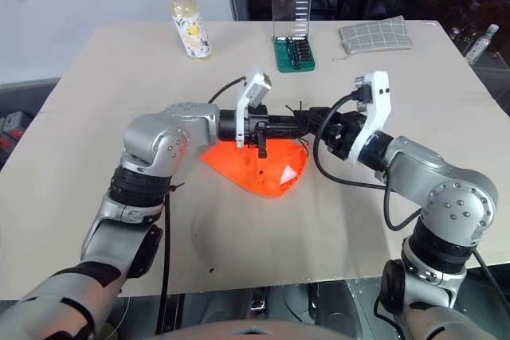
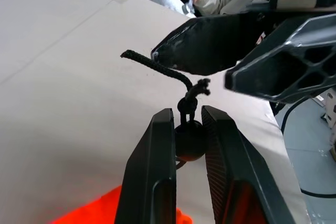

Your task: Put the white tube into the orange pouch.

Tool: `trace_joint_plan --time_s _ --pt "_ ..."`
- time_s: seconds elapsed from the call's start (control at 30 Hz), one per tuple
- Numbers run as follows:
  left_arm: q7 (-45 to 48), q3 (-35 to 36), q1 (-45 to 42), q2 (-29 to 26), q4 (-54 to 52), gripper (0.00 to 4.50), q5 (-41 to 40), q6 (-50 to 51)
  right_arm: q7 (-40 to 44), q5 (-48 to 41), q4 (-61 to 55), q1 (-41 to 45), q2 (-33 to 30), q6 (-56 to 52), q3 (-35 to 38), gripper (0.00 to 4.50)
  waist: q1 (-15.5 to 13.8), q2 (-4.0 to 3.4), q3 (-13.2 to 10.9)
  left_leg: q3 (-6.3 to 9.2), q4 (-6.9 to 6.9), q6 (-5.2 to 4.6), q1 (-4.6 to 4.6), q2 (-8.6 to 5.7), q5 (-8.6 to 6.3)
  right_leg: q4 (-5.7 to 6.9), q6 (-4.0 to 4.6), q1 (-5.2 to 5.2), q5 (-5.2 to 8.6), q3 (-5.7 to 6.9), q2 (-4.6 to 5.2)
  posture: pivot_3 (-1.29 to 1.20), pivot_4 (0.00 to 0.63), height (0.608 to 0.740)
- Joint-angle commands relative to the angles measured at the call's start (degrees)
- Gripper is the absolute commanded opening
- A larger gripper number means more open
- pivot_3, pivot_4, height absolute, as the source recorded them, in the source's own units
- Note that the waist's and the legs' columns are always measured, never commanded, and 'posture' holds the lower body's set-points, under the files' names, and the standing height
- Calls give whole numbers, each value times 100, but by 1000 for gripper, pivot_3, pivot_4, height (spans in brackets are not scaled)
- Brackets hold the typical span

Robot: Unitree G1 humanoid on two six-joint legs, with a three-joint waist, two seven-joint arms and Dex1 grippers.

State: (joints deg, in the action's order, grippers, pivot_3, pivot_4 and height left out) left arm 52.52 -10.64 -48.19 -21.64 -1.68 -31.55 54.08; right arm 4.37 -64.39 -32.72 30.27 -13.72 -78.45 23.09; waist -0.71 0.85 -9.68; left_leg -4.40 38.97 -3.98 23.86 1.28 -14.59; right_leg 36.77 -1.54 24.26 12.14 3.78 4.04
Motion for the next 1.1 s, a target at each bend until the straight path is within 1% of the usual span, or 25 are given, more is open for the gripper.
trace_joint_plan --time_s 0.03,0.07,0.2,0.4,0.43,0.5,0.53,0.57,0.73,0.83,1.0,1.1 --pt "41 16 -12 0 -251 217 -28 -129 -94 -235 -101 2 -173 130 -131 2249 5 0 0 0 0 -3 0 0 -2 0 0 0 0 0 0 0 150 740" --pt "35 9 -5 4 -264 217 -30 -129 -114 -216 -96 2 -182 167 -212 2249 6 0 0 0 0 -17 0 0 -10 1 0 0 0 0 0 0 150 740" --pt "32 -11 3 9 -299 217 -35 -137 -163 -98 -49 -17 -285 353 -513 2249 8 0 0 1 0 -20 -2 1 -12 2 -1 0 0 0 -2 0 150 740" --pt "31 -11 10 -8 -349 217 -68 -119 -248 -39 23 -50 -388 610 -718 2249 2 0 0 0 0 -19 0 0 -11 0 -1 0 0 0 -1 0 150 740" --pt "32 -10 9 -10 -347 217 -71 -116 -275 7 52 -48 -399 679 -728 1705 4 0 0 0 0 -19 0 0 -12 0 -1 0 0 0 -1 0 150 740" --pt "35 -11 1 -11 -325 217 -65 -126 -306 36 91 -51 -426 791 -740 1060 3 0 0 0 0 -19 0 0 -12 0 -1 0 1 0 -1 0 150 740" --pt "37 -11 -2 -11 -320 217 -69 -123 -309 47 95 -59 -442 832 -755 499 2 0 0 0 0 -19 0 0 -11 0 -1 0 1 1 -1 0 150 740" --pt "39 -11 -1 -12 -324 217 -72 -121 -316 61 99 -69 -456 875 -774 29 3 0 0 0 0 -19 0 0 -11 0 -1 0 1 0 -1 0 150 740" --pt "35 -24 -12 8 -276 217 -54 -144 -321 63 120 -114 -467 1093 -812 0 5 0 0 0 0 -19 0 1 -12 0 -1 1 1 0 -1 0 150 740" --pt "3 -53 -38 64 -209 217 -23 -178 -354 38 219 -22 -399 1378 -677 0 3 0 0 0 0 -19 0 1 -12 0 -1 0 1 0 -1 0 150 740" --pt "-298 105 -233 329 27 217 -39 -105 -384 129 569 487 -483 2096 -341 0 0 0 -1 -3 0 -20 0 -1 -12 -1 -1 1 1 1 -1 0 150 740" --pt "-498 139 -248 384 156 217 3 58 -449 151 859 884 -543 2421 -176 0 6 0 -1 -2 1 -20 0 0 -12 -1 -2 1 1 2 -2 0 150 740"
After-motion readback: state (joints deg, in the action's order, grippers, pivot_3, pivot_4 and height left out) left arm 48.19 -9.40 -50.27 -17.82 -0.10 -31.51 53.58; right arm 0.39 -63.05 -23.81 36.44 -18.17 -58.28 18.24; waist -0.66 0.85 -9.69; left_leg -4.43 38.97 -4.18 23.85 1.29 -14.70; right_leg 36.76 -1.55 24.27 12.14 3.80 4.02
